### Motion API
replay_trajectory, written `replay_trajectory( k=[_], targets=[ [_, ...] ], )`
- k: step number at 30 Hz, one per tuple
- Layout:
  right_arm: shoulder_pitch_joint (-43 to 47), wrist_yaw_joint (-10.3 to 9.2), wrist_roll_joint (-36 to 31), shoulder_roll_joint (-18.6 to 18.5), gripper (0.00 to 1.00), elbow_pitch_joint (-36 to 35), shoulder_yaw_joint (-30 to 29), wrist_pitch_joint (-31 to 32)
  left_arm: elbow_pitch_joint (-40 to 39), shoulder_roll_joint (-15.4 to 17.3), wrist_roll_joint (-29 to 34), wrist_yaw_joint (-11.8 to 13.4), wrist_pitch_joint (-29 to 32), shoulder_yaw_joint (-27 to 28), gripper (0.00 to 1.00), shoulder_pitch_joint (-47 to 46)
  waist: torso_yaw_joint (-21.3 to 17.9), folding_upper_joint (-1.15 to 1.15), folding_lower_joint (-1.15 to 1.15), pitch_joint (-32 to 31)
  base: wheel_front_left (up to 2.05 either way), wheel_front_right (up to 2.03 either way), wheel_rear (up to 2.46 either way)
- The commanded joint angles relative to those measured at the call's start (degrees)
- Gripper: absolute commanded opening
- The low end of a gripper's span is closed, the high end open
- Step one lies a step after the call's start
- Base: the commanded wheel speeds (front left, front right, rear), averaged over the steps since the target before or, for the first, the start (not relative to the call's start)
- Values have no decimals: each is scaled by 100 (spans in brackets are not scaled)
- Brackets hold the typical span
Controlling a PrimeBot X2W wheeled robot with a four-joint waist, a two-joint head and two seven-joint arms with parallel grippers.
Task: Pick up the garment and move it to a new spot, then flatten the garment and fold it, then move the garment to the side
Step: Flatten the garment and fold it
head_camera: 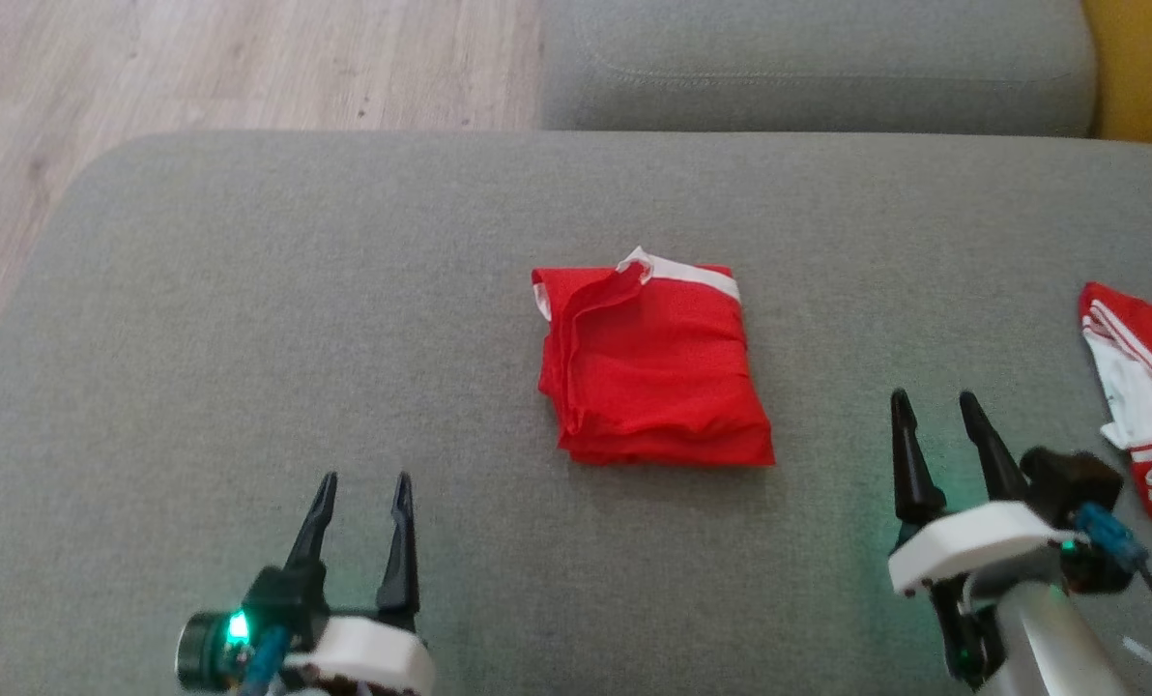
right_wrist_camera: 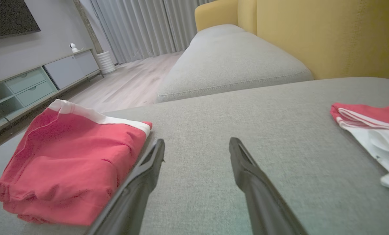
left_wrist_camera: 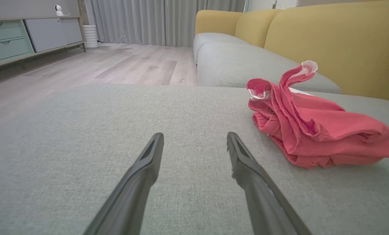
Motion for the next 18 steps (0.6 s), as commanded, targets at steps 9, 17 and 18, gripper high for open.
replay_trajectory(
  k=[9,17,18],
  targets=[
    [381,-4,58,76,100,-399,60,-69,-391,41,293,145,-31,312,100,351,-192,0,0,-165,0,0,0],
    [325,-4,139,77,100,-433,90,-70,-396,41,277,110,-31,194,100,293,-62,0,0,-75,0,0,0],
    [269,-4,191,77,100,-419,117,-70,-398,41,247,97,-31,157,100,266,-6,0,0,-33,0,0,0]
  ],
)
